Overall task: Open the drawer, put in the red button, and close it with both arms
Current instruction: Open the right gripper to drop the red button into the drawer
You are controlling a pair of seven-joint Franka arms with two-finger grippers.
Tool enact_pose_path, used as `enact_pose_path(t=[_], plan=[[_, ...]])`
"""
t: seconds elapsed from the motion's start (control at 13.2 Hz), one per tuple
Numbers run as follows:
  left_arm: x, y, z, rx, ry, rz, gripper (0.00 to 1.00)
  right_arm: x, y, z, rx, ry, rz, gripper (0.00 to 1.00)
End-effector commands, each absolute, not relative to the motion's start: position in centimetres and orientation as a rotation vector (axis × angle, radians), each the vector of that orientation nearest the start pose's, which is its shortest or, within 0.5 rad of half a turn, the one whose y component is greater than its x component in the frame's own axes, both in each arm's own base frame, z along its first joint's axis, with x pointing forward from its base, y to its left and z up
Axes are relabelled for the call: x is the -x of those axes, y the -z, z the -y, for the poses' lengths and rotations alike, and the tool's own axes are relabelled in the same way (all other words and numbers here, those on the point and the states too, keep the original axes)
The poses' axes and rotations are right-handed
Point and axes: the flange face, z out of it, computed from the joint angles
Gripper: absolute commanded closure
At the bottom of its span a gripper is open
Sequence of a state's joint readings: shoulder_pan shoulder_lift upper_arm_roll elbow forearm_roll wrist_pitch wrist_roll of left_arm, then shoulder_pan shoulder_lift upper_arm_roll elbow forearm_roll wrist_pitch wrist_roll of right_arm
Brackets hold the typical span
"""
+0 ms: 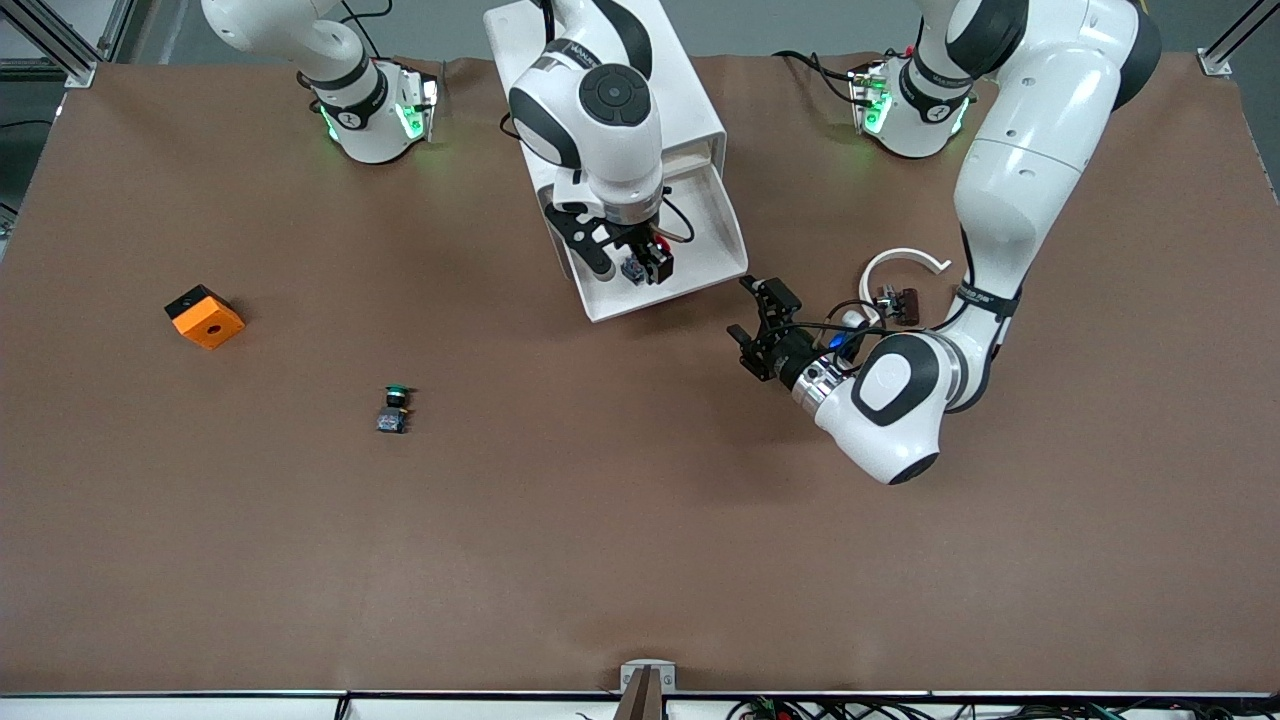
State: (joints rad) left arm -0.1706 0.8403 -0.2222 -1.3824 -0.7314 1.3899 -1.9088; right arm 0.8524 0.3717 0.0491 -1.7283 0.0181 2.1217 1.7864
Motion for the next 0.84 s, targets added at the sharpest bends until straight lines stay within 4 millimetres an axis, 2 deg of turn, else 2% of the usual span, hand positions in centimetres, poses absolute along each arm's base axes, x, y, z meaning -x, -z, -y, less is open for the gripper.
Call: enact_pose_path(t=[0.0,0.15,0.3,0.38,0.53,0.61,0.76], plan=[[-59.1,-25.3,29.2,-2.084,1.715,-2.015,0.00,-42.5,-38.9,-51.3,2.777,-0.005,-1.362,0.00],[-60.0,-26.1,28.7,-2.200,1.552,-1.906,0.00,-45.0,-41.1,-49.5,2.837,-0.017,-1.309,0.00],[-61.3,-26.6,28.0,-2.272,1.387,-1.808,0.00,-48.4,-43.7,-46.2,2.916,-0.049,-1.224,0.00],[-61.9,-27.6,27.9,-2.335,1.262,-1.728,0.00,-49.9,-44.8,-44.0,2.962,-0.065,-1.148,0.00],[-62.5,-27.6,27.8,-2.448,1.114,-1.600,0.00,-52.8,-46.7,-39.0,3.029,-0.105,-1.001,0.00],[-63.0,-27.6,27.6,-2.489,1.036,-1.530,0.00,-54.3,-48.3,-35.8,3.047,-0.119,-0.933,0.00],[-63.7,-28.7,27.3,-2.589,0.893,-1.342,0.00,-56.4,-50.3,-29.8,3.100,-0.160,-0.743,0.00]])
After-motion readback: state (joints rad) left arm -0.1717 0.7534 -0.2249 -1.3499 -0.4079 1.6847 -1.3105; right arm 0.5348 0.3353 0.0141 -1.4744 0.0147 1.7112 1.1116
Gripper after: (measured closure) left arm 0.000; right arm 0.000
